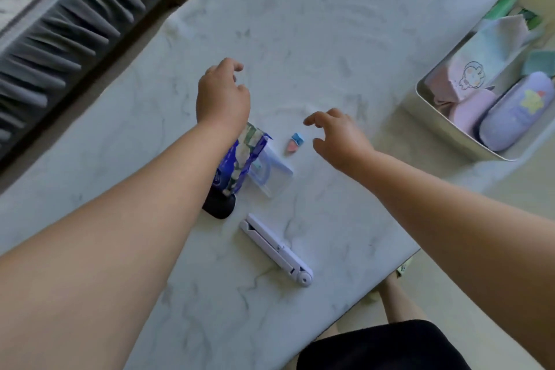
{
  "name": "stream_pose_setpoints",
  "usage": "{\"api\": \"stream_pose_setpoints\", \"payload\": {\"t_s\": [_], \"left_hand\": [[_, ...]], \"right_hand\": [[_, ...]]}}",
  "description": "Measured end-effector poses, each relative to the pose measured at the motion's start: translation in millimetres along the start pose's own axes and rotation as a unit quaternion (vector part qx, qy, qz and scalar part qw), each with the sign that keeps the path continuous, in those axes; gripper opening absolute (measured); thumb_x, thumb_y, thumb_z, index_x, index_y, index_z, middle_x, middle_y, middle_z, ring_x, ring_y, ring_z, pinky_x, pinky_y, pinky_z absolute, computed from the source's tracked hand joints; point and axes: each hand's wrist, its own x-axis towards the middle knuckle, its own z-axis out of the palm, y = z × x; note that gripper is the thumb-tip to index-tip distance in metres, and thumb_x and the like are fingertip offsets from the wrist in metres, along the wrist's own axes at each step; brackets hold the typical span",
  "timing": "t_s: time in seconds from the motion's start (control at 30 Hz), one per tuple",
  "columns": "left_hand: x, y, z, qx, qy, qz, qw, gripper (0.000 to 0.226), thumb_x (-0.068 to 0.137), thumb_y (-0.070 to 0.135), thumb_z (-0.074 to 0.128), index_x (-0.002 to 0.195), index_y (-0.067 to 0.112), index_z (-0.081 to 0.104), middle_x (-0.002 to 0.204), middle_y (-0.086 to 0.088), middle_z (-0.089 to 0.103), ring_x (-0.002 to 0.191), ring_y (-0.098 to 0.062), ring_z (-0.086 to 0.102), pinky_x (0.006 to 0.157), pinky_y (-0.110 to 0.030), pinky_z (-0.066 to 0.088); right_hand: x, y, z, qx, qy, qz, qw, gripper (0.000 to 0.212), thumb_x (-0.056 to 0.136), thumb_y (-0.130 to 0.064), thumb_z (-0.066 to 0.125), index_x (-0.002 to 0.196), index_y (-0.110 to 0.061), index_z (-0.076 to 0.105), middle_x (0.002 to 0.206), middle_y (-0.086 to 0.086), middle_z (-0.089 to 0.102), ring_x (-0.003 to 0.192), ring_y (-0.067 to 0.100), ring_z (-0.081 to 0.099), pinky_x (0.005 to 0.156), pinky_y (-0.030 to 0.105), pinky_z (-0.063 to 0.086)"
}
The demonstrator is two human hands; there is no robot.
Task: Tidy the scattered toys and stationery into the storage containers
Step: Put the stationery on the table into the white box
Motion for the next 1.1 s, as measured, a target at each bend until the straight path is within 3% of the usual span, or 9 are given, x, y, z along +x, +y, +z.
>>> {"api": "stream_pose_setpoints", "payload": {"t_s": [0.17,0.23,0.33,0.43,0.6,0.73,0.8,0.93,1.1], "left_hand": [[-9.5,-57.0,-1.6,-0.015,-0.036,-0.039,0.998,0.032,0.099,0.025,0.044,0.129,0.018,0.051,0.126,-0.005,0.055,0.113,-0.022,0.054,0.092,-0.037,0.049],[-12.2,-75.8,1.2,-0.047,-0.079,-0.063,0.994,0.046,0.098,0.047,0.044,0.134,0.018,0.047,0.131,-0.005,0.055,0.118,-0.022,0.053,0.095,-0.039,0.048],[-15.1,-99.4,6.4,-0.088,-0.16,-0.107,0.977,0.07,0.087,0.063,0.051,0.139,0.017,0.041,0.138,-0.006,0.052,0.121,-0.023,0.053,0.097,-0.038,0.047],[-18.2,-117.4,17.9,-0.117,-0.212,-0.134,0.961,0.061,0.087,0.054,0.061,0.134,0.018,0.048,0.132,-0.007,0.056,0.114,-0.023,0.06,0.097,-0.04,0.05],[-20.5,-127.8,34.7,-0.171,-0.208,-0.161,0.95,0.015,0.093,0.031,0.061,0.098,0.017,0.057,0.104,-0.004,0.063,0.098,-0.025,0.066,0.089,-0.044,0.055],[-14.7,-118.9,38.2,-0.151,-0.174,-0.147,0.962,0.019,0.095,0.032,0.056,0.088,0.015,0.053,0.096,-0.006,0.064,0.089,-0.024,0.064,0.077,-0.038,0.054],[-9.0,-109.1,36.7,-0.118,-0.155,-0.133,0.972,0.022,0.096,0.034,0.053,0.087,0.013,0.05,0.093,-0.005,0.06,0.084,-0.022,0.059,0.068,-0.03,0.044],[2.0,-75.5,37.1,-0.193,-0.126,-0.161,0.959,0.025,0.096,0.035,0.053,0.082,0.016,0.048,0.097,-0.007,0.064,0.087,-0.023,0.064,0.073,-0.035,0.051],[6.0,-6.3,45.5,-0.262,-0.101,-0.148,0.948,0.029,0.095,0.03,0.055,0.071,0.019,0.044,0.086,-0.003,0.061,0.073,-0.018,0.058,0.06,-0.026,0.044]], "right_hand": [[11.0,-16.4,41.2,-0.043,-0.015,0.008,0.999,0.054,0.089,-0.012,0.053,0.14,-0.029,0.047,0.136,0.005,0.042,0.125,0.026,0.044,0.094,0.031,0.04],[16.1,-18.4,50.9,-0.06,-0.013,0.015,0.998,0.054,0.089,-0.012,0.053,0.14,-0.029,0.048,0.134,0.007,0.041,0.125,0.027,0.043,0.094,0.031,0.04],[22.0,-19.7,65.8,-0.109,-0.008,0.016,0.994,0.047,0.088,-0.015,0.056,0.133,-0.031,0.053,0.128,0.007,0.041,0.119,0.028,0.045,0.08,0.026,0.037],[25.7,-20.7,76.3,-0.125,0.017,0.012,0.992,0.029,0.09,-0.02,0.055,0.119,-0.025,0.06,0.122,0.009,0.043,0.113,0.03,0.046,0.075,0.024,0.03],[29.2,-23.5,83.8,-0.069,0.024,0.05,0.996,0.018,0.089,-0.021,0.057,0.104,-0.015,0.065,0.117,0.012,0.044,0.092,0.03,0.054,0.071,0.024,0.034],[28.2,-20.9,72.4,-0.037,0.024,0.093,0.995,0.02,0.089,-0.024,0.059,0.106,-0.015,0.064,0.119,0.011,0.045,0.081,0.025,0.052,0.069,0.024,0.034],[24.3,-17.2,62.6,-0.016,0.035,0.097,0.995,0.019,0.089,-0.028,0.06,0.104,-0.017,0.064,0.117,0.008,0.045,0.075,0.023,0.052,0.065,0.026,0.038],[16.0,-7.1,25.8,0.028,0.086,0.079,0.993,0.016,0.088,-0.031,0.061,0.099,-0.02,0.063,0.109,0.004,0.045,0.074,0.021,0.052,0.063,0.028,0.044],[3.0,13.3,-34.1,0.044,0.148,0.047,0.987,0.014,0.088,-0.033,0.061,0.098,-0.023,0.062,0.106,0.002,0.047,0.08,0.017,0.054,0.067,0.025,0.042]]}}
